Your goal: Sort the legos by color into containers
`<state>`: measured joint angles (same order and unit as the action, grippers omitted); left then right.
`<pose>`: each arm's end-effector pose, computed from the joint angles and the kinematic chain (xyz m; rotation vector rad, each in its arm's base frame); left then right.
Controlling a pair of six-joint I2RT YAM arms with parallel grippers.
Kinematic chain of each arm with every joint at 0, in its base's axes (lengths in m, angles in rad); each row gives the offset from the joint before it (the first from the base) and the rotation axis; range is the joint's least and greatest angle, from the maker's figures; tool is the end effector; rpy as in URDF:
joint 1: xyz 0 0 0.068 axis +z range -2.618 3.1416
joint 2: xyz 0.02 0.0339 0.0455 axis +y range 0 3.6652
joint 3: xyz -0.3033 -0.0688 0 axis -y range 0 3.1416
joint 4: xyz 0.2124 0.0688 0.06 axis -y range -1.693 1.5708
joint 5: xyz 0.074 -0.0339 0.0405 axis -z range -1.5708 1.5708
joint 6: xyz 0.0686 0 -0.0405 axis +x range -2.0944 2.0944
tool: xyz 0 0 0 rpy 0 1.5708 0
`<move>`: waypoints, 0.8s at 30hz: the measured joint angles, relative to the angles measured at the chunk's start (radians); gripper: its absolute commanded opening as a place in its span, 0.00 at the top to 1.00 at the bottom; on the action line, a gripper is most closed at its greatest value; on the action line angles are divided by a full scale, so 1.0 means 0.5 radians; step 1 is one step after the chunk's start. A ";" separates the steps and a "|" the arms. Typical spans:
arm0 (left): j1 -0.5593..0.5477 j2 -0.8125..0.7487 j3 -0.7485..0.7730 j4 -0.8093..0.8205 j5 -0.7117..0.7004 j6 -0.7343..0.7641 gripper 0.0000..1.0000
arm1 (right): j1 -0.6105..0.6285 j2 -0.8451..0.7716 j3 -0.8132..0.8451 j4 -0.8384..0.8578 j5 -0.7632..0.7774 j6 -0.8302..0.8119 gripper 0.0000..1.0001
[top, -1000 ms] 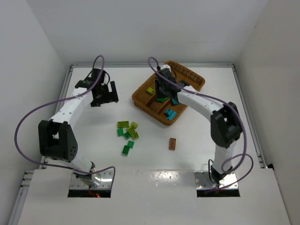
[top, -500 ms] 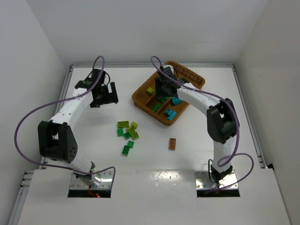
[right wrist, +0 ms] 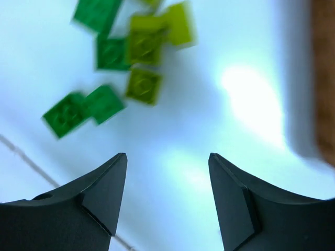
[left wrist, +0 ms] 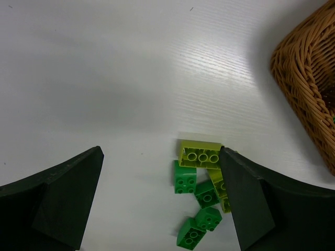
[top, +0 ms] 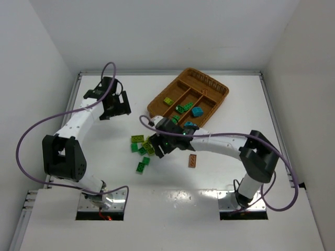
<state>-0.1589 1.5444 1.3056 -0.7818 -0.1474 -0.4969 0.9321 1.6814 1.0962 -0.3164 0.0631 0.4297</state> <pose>0.3045 -0.0386 0.3038 -0.4859 2.5287 -0.0541 0.2134 0.2801 0.2359 -0.6042 2.4665 0.4935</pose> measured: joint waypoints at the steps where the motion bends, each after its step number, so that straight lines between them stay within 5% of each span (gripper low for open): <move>1: 0.000 0.000 0.000 0.000 -0.004 -0.005 0.01 | 0.056 0.025 -0.005 0.009 -0.020 -0.009 0.36; 10: 0.001 0.000 0.000 0.000 -0.016 -0.025 0.01 | 0.323 0.155 -0.031 0.214 -0.138 -0.070 0.48; 24: 0.140 -0.031 0.000 0.002 0.043 -0.088 0.01 | 0.369 0.430 -0.015 0.388 0.026 -0.227 0.44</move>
<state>-0.0891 1.5288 1.3056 -0.7811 -0.1257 -0.5407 1.1164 1.8965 1.0885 -0.1226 0.0761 0.3164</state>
